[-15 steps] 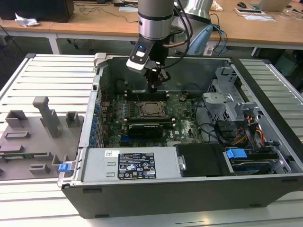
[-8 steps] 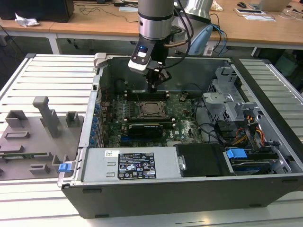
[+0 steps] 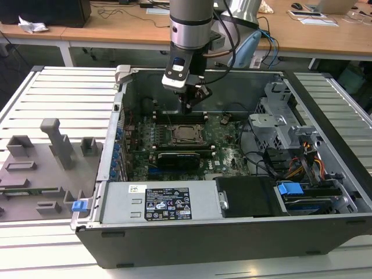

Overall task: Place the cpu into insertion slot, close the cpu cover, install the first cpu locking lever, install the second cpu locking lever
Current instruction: 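Install the first cpu locking lever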

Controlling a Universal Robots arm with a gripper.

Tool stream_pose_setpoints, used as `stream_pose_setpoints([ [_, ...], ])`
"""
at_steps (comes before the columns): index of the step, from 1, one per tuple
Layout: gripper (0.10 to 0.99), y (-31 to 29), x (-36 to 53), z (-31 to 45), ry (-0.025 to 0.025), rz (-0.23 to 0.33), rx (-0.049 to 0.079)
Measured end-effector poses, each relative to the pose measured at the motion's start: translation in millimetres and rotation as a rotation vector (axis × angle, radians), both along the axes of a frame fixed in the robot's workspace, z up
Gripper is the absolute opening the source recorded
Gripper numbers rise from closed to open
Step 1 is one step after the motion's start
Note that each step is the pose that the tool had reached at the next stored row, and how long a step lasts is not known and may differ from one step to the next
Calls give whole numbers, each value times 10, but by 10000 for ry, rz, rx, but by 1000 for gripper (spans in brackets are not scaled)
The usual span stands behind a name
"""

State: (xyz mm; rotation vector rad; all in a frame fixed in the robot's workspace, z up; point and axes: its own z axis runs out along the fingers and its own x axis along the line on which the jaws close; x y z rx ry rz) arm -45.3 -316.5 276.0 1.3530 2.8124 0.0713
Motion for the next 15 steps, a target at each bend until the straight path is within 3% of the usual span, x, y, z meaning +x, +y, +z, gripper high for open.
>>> stream_pose_setpoints([
  [2, 157, 0, 0, 0, 0, 364, 0],
  [8, 157, 0, 0, -4, 0, 2223, -1],
  [15, 157, 0, 0, -5, 0, 3310, -1],
])
